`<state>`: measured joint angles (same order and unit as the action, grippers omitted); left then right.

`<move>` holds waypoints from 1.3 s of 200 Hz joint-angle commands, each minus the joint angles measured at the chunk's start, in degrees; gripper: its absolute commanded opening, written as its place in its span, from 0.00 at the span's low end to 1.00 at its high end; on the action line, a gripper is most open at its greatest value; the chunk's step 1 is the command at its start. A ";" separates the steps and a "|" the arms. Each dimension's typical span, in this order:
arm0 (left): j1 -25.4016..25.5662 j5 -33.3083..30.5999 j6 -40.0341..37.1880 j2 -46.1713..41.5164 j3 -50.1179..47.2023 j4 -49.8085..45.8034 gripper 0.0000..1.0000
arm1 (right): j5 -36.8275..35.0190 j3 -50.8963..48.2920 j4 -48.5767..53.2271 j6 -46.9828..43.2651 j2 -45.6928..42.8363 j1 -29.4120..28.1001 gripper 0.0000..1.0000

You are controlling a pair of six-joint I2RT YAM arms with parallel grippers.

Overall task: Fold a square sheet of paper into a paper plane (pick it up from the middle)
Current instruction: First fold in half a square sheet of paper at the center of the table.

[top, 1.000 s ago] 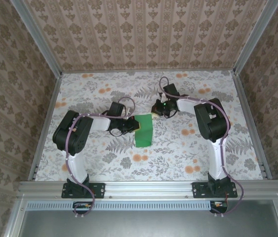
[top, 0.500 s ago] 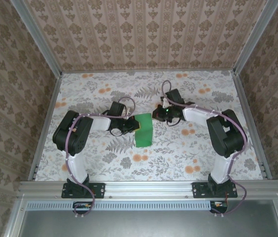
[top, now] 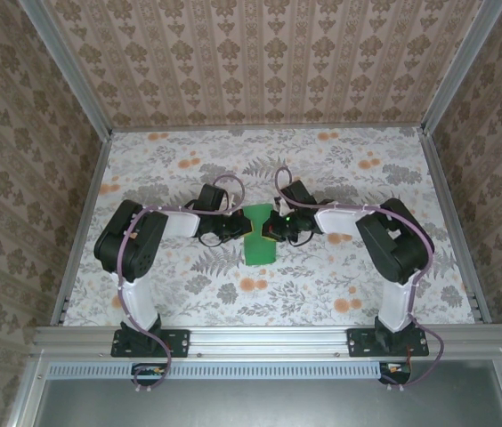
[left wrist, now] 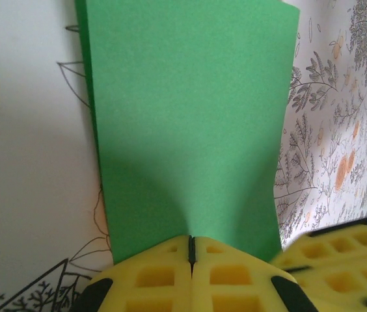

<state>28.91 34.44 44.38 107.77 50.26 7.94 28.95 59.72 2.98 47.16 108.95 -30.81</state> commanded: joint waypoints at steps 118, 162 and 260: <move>-0.17 -16.99 1.65 5.52 -3.60 -15.99 0.00 | 6.87 -6.28 9.96 -10.79 -0.82 4.05 0.00; 0.05 -16.68 1.52 5.89 -3.16 -15.66 0.00 | 8.40 -8.66 10.04 -15.62 -7.07 6.38 0.01; 0.29 -16.93 0.87 5.61 -2.05 -16.10 0.00 | 9.90 -3.48 -0.18 -7.63 -1.82 0.32 0.01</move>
<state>29.67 31.86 46.30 107.57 51.81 4.95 37.43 55.29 4.73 37.34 103.96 -29.21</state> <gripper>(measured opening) 0.047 0.061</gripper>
